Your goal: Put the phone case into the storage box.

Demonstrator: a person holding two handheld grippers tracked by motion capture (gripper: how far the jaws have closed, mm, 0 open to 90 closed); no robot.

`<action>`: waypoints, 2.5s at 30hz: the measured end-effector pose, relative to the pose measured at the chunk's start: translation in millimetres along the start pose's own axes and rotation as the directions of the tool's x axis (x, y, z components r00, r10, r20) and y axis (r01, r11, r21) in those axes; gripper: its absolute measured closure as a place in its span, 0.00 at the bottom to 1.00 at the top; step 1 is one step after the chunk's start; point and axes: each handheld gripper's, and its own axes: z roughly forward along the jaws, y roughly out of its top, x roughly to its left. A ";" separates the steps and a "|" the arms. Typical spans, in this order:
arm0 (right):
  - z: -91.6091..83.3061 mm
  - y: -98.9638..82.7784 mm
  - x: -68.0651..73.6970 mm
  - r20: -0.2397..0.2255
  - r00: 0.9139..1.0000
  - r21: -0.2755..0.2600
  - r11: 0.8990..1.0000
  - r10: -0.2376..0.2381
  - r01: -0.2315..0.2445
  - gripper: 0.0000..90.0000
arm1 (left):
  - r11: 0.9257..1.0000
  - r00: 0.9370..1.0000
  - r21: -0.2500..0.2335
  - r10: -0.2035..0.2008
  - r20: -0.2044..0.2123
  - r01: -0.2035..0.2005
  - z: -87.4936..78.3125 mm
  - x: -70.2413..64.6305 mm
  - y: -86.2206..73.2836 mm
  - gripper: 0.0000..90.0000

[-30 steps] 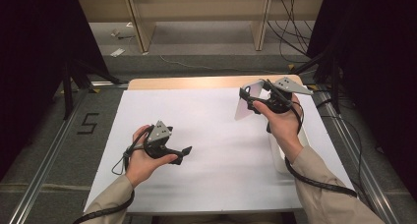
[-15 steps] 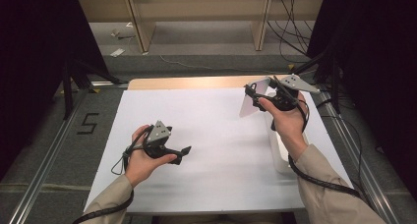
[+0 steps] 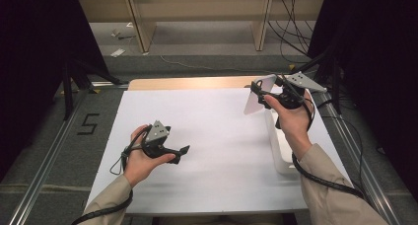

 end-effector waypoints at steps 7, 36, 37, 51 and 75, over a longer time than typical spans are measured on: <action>-1.6 1.1 -4.4 0.013 1.000 0.000 1.000 0.004 -0.004 0.20 | 1.000 1.000 0.005 0.002 -0.002 -0.002 0.8 0.5 -0.9 0.03; -6.6 5.2 -16.0 0.053 0.999 -0.014 1.000 0.010 -0.010 0.20 | 1.000 1.000 0.011 0.004 -0.002 -0.004 2.6 -0.7 -2.4 0.04; -6.8 5.3 -16.4 0.056 0.998 -0.013 1.000 0.011 -0.010 0.20 | 1.000 1.000 0.011 0.004 -0.002 -0.004 2.7 -0.7 -2.4 0.04; -10.4 8.4 -23.1 0.082 0.997 -0.023 1.000 0.016 -0.014 0.20 | 1.000 1.000 0.011 0.005 -0.004 -0.005 2.7 -0.6 -2.7 0.05; -12.9 8.4 -31.4 0.125 0.992 -0.012 1.000 0.015 -0.014 0.20 | 1.000 1.000 0.008 0.006 -0.004 -0.006 2.8 -1.0 -2.7 0.05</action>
